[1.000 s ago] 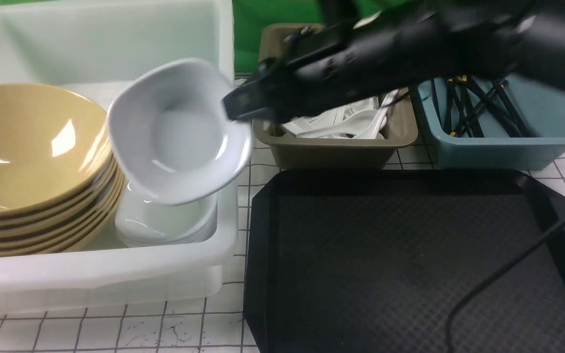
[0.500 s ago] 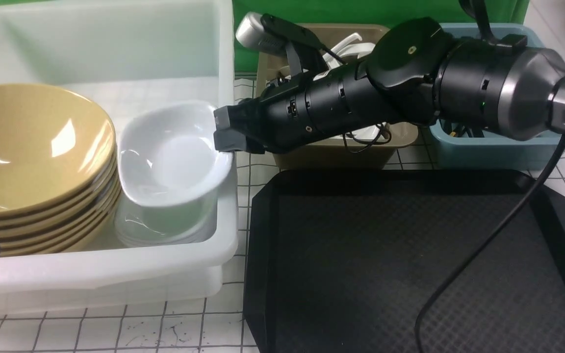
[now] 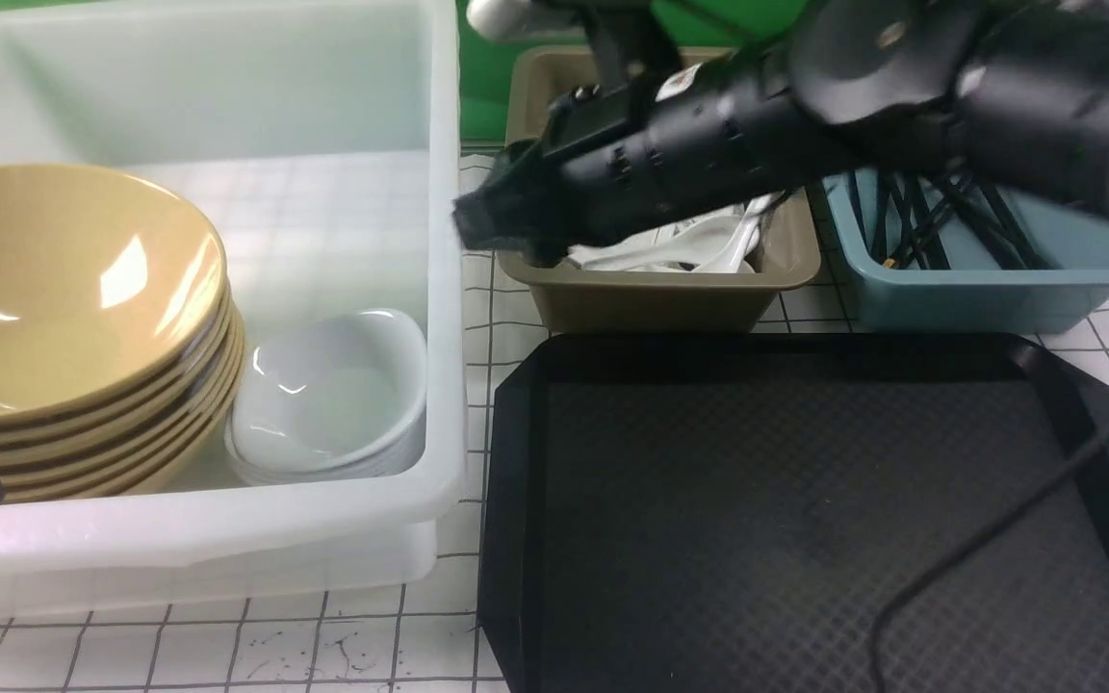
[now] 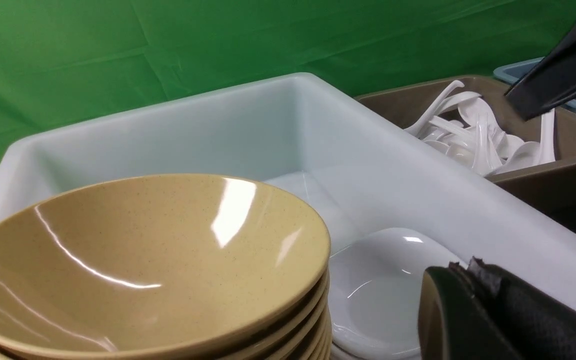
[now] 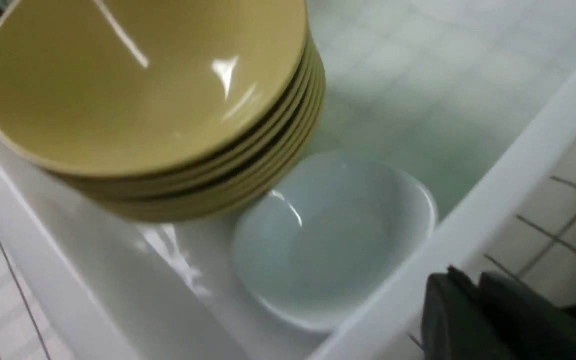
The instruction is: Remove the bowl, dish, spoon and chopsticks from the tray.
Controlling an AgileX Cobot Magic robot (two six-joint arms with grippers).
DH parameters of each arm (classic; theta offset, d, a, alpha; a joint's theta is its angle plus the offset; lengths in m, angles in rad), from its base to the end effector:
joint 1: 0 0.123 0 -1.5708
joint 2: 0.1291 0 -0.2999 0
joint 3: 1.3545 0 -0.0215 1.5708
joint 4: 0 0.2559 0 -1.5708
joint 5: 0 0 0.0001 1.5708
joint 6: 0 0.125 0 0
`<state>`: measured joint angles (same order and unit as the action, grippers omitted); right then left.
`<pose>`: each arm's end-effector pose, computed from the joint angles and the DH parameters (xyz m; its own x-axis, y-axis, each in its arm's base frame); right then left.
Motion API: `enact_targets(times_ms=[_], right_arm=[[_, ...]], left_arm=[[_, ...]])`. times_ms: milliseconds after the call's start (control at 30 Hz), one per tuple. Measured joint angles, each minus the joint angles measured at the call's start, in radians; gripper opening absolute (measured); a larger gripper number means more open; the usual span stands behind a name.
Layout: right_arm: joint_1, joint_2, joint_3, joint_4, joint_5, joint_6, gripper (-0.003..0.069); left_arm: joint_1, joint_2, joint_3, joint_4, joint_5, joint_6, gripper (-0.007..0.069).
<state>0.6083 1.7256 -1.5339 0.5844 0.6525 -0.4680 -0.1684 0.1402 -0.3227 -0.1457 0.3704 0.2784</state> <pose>0.3313 0.2818 0.3322 -0.5228 -0.3458 -0.7792 -0.7454 0.6290 0.2209 0.0739 -0.0192 0.2795 -0.0635 0.1546 -0.9859 0.2303 0.9635 0.1363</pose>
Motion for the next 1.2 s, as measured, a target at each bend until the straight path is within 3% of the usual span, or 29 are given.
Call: enact_targets(times_ms=[133,200,300,367,500,700,1000,1200], right_arm=[[0.001,-0.178,0.012,-0.443,0.258,0.155,0.0038],[0.001,-0.269,0.063,-0.609,0.334,0.231,0.0038],[0.001,-0.422,0.183,-0.755,0.355,0.313,0.0038],[0.001,-0.520,0.291,-0.784,0.308,0.334,0.0038],[0.001,-0.709,0.591,-0.796,0.046,0.371,0.0039],[0.001,-0.770,0.907,-0.800,-0.262,0.442,0.0043],[-0.004,-0.761,1.113,-0.818,-0.274,0.457,0.0047],[-0.013,-0.965,1.279,-0.827,-0.434,0.503,0.0048]], left_arm=[[0.000,0.000,0.000,0.000,0.000,0.000,-0.0013],[0.000,0.000,0.000,0.000,0.000,0.000,-0.0013],[0.000,0.000,0.000,0.000,0.001,0.000,-0.0013],[0.000,0.000,0.000,0.000,0.001,0.000,-0.0013],[-0.001,0.000,0.000,0.000,0.001,0.000,-0.0013],[-0.001,0.000,0.000,0.000,0.001,0.000,-0.0013],[-0.001,0.000,0.000,0.000,0.007,0.000,-0.0013],[-0.003,0.000,0.000,-0.009,0.017,-0.009,-0.0013]])
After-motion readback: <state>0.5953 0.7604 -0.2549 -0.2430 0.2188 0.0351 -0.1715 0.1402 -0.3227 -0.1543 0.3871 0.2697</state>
